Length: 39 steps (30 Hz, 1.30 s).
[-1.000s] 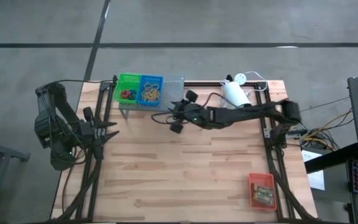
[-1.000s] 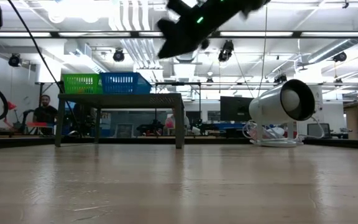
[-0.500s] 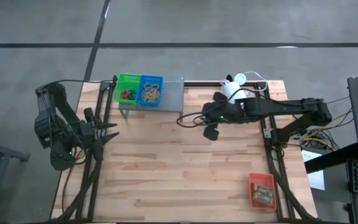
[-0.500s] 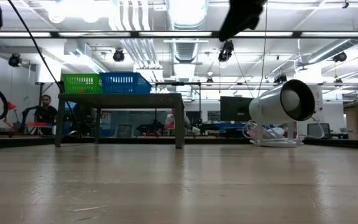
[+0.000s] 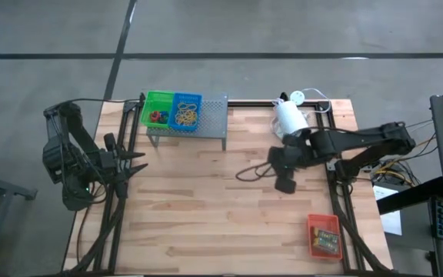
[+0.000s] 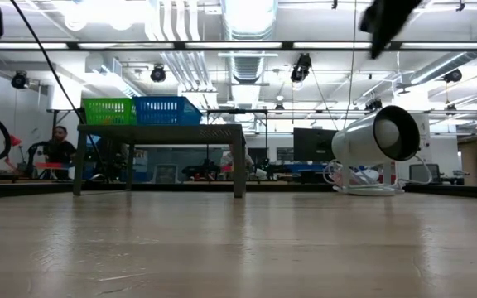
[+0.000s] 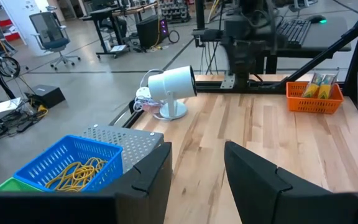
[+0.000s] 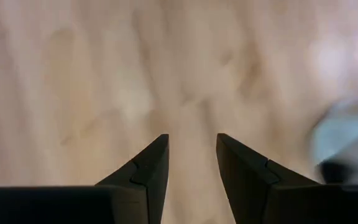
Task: Pick & Place Office Desk Supplies
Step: Put the orange bin on the shelf
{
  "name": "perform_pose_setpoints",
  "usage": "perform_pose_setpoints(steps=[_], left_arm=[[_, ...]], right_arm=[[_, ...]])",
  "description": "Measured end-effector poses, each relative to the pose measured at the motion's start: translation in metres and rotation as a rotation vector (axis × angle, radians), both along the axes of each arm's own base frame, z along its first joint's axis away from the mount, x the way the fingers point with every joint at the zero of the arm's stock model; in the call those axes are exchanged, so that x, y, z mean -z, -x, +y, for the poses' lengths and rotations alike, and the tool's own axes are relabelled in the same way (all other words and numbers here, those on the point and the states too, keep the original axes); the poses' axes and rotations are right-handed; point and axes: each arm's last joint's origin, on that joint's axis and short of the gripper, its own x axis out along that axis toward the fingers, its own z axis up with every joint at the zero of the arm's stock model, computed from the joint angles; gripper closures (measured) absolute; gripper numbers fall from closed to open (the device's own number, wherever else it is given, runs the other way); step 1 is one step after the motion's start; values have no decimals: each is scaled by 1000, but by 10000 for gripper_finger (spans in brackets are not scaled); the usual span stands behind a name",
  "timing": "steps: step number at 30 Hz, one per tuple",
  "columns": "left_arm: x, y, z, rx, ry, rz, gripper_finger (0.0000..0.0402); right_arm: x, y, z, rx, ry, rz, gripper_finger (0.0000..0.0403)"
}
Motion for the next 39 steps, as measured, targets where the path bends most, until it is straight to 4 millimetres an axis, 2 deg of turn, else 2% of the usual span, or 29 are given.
perform_pose_setpoints(steps=[4,9,17,23,30,34,39], left_arm=[[0,0,0,0,0,0,249],[0,0,0,0,0,0,249],[0,0,0,0,0,0,249],[0,0,0,0,0,0,249],[0,0,0,0,0,0,249],[0,0,0,0,0,0,249],[0,0,0,0,0,0,249]], right_arm=[[1,15,15,60,-136,99,273],[1,26,33,8,-142,156,284],[8,47,58,115,-210,316,287],[22,68,88,101,-182,374,287],[42,87,112,155,-182,385,287],[55,98,118,123,-172,396,287],[74,109,110,150,-242,359,287]])
